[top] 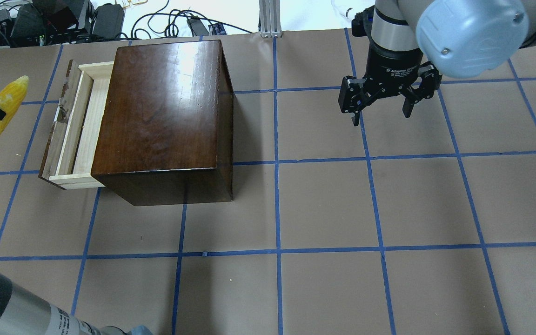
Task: Open drawer and put corn inside
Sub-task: 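Carry the corn over the open drawer and lower it inside, then open the left gripper to release the corn in the drawer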
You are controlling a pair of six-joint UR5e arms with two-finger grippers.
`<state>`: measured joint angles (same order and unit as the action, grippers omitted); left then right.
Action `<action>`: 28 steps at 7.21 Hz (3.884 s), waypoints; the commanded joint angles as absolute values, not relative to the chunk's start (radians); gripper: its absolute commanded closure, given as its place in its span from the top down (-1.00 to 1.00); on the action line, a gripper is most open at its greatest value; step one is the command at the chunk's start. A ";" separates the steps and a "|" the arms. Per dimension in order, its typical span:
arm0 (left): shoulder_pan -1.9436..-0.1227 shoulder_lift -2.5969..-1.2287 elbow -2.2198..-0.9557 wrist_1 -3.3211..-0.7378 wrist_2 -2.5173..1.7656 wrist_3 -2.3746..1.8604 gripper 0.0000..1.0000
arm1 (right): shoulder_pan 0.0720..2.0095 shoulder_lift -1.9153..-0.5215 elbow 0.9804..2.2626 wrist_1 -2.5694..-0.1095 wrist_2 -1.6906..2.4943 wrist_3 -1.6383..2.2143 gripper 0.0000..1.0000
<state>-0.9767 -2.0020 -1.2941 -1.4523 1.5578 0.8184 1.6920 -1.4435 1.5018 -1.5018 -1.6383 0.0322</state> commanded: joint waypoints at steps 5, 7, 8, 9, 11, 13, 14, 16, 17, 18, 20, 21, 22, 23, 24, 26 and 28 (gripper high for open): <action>-1.164 -1.927 -1.307 -1.565 1.444 0.358 -1.00 | 1.692 -1.443 1.502 -1.502 -1.638 0.032 1.00; -1.199 -1.928 -1.363 -1.554 1.444 0.327 -1.00 | 1.692 -1.443 1.502 -1.502 -1.638 0.032 1.00; -1.200 -1.933 -1.380 -1.551 1.447 0.343 -1.00 | 1.692 -1.443 1.502 -1.502 -1.638 0.032 1.00; -1.197 -1.942 -1.388 -1.539 1.448 0.348 -1.00 | 1.692 -1.443 1.502 -1.502 -1.638 0.032 1.00; -1.193 -1.966 -1.407 -1.525 1.448 0.348 -1.00 | 1.692 -1.443 1.502 -1.502 -1.638 0.032 1.00; -1.193 -1.986 -1.417 -1.506 1.445 0.348 -1.00 | 1.692 -1.443 1.502 -1.502 -1.638 0.032 1.00; -1.193 -2.002 -1.416 -1.505 1.442 0.348 -0.76 | 1.692 -1.443 1.502 -1.502 -1.638 0.032 1.00; -1.193 -2.011 -1.416 -1.505 1.417 0.348 -0.41 | 1.692 -1.443 1.502 -1.502 -1.638 0.032 1.00; -1.193 -2.011 -1.414 -1.505 1.416 0.350 0.18 | 1.692 -1.443 1.502 -1.502 -1.638 0.032 1.00; -1.190 -2.011 -1.416 -1.505 1.416 0.348 0.91 | 1.692 -1.443 1.502 -1.502 -1.638 0.032 1.00; -1.186 -2.000 -1.410 -1.517 1.399 0.345 1.00 | 1.692 -1.443 1.502 -1.502 -1.638 0.032 1.00; -1.186 -1.990 -1.408 -1.522 1.399 0.345 1.00 | 1.692 -1.443 1.502 -1.502 -1.638 0.032 1.00; -1.190 -1.977 -1.404 -1.531 1.399 0.342 1.00 | 1.692 -1.443 1.502 -1.502 -1.638 0.032 1.00; -1.196 -1.962 -1.398 -1.537 1.402 0.331 1.00 | 1.692 -1.443 1.502 -1.502 -1.638 0.032 1.00; -1.197 -1.942 -1.390 -1.548 1.410 0.328 1.00 | 1.692 -1.443 1.502 -1.502 -1.638 0.032 1.00; -1.203 -1.919 -1.317 -1.618 1.466 0.328 1.00 | 1.692 -1.443 1.502 -1.502 -1.638 0.032 1.00; -1.236 -1.892 -1.282 -1.652 1.480 0.321 1.00 | 1.692 -1.443 1.502 -1.502 -1.638 0.032 1.00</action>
<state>-1.2135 -1.9104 -1.3025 -1.6342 1.4695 0.3264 1.6920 -1.4435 1.5018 -1.5018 -1.6383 0.0322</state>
